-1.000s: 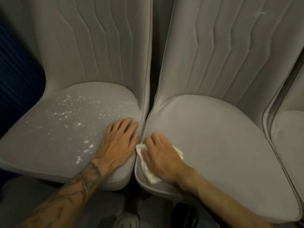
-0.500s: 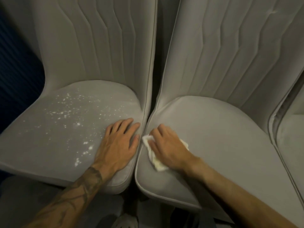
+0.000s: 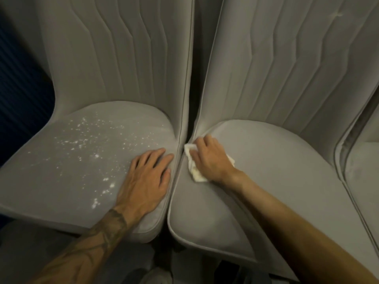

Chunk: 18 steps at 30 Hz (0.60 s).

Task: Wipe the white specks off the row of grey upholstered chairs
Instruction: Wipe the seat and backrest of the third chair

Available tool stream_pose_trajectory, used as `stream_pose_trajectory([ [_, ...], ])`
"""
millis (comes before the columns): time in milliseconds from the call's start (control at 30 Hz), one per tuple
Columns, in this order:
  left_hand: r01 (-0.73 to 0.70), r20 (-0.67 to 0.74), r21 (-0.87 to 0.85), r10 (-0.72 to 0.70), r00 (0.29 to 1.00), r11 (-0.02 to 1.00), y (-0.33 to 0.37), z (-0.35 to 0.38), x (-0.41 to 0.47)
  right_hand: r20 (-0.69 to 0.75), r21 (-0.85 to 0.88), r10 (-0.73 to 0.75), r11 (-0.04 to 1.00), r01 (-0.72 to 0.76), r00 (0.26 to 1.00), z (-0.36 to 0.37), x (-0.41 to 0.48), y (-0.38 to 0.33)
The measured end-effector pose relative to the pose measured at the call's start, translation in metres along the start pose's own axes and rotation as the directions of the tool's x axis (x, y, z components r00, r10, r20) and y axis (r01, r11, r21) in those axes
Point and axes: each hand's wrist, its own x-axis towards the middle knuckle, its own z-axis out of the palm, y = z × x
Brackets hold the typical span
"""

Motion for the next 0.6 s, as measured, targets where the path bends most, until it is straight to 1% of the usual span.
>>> stream_pose_trajectory([
  [33, 0.002, 0.002, 0.001, -0.002, 1.000, 1.000, 0.000, 0.000, 0.000, -0.001, 0.000, 0.066, 0.998, -0.066, 0.998, 0.000, 0.007, 0.000],
  [67, 0.005, 0.002, 0.002, -0.005, 1.000, 1.000, 0.000, 0.000, -0.001, -0.016, 0.005, 0.085, 0.996, -0.085, 0.996, 0.002, 0.005, -0.004],
  [100, 0.006, 0.002, 0.001, -0.006, 1.000, 1.000, 0.001, 0.000, -0.001, -0.025, 0.003, 0.055, 0.998, -0.055, 0.998, 0.004, -0.005, -0.010],
  [167, 0.001, 0.006, 0.001, -0.001, 1.000, 1.000, 0.001, 0.000, -0.001, -0.017, 0.030, -0.097, 0.995, 0.098, 0.995, 0.008, -0.040, -0.028],
  [233, -0.005, 0.009, 0.008, 0.005, 1.000, 1.000, 0.001, 0.000, -0.001, 0.014, 0.068, -0.234, 0.970, 0.233, 0.972, 0.004, -0.078, -0.046],
  [333, -0.004, 0.035, 0.022, 0.004, 0.999, 1.000, 0.003, -0.004, -0.003, 0.086, 0.110, -0.362, 0.929, 0.353, 0.928, -0.009, -0.109, -0.057],
  [400, -0.013, 0.057, 0.044, 0.010, 0.998, 0.999, 0.004, -0.008, 0.000, 0.108, 0.134, -0.391, 0.917, 0.377, 0.914, -0.015, -0.109, -0.051],
  [467, -0.026, 0.053, 0.080, 0.021, 0.998, 0.996, 0.008, -0.011, 0.005, 0.096, 0.134, -0.302, 0.948, 0.289, 0.948, -0.018, -0.096, -0.040],
  [533, -0.031, -0.009, 0.089, 0.032, 0.999, 0.995, 0.014, -0.011, 0.012, 0.052, 0.105, -0.146, 0.985, 0.140, 0.988, -0.013, -0.072, -0.027],
  [600, -0.041, -0.051, 0.081, 0.045, 0.998, 0.996, 0.020, -0.008, 0.021, 0.004, 0.071, 0.017, 0.997, -0.017, 1.000, -0.004, -0.042, -0.012],
])
